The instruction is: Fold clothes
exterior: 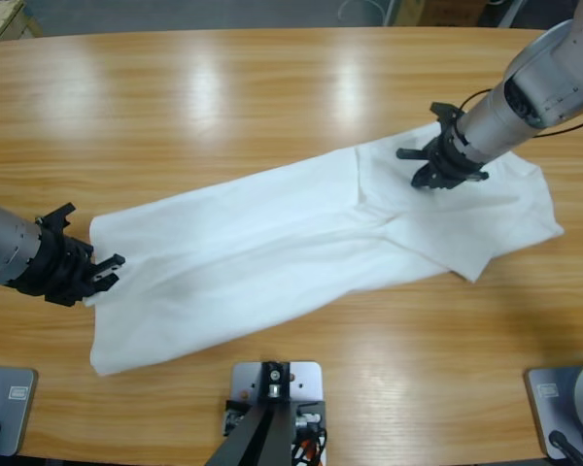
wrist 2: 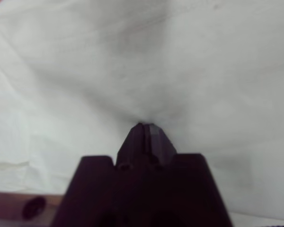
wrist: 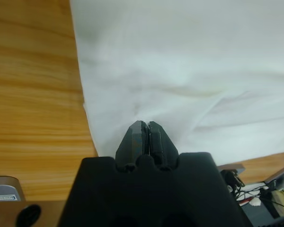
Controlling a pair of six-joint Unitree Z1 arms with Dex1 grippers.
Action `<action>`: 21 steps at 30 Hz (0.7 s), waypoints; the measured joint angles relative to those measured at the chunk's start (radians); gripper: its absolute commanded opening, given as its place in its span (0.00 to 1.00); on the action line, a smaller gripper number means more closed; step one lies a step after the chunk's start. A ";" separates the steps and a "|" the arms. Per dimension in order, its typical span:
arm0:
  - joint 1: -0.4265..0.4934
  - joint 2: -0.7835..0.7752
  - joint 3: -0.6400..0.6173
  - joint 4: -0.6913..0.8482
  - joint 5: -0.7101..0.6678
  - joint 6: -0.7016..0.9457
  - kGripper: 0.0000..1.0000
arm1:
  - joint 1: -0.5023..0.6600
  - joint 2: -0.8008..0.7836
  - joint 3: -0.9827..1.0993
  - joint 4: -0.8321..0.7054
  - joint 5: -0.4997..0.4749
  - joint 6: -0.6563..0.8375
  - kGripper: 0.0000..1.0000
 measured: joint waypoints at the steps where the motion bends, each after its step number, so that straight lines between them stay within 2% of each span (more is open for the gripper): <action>1: -0.002 -0.002 0.004 -0.003 -0.003 -0.002 0.00 | 0.000 0.000 0.000 -0.001 0.000 0.000 0.00; 13: -0.030 -0.002 0.122 -0.116 -0.030 -0.012 0.00 | 0.000 0.000 0.002 -0.002 0.000 0.000 0.00; 21: -0.031 -0.001 0.130 -0.140 -0.031 -0.011 0.00 | 0.000 -0.002 0.004 -0.004 0.000 -0.001 0.00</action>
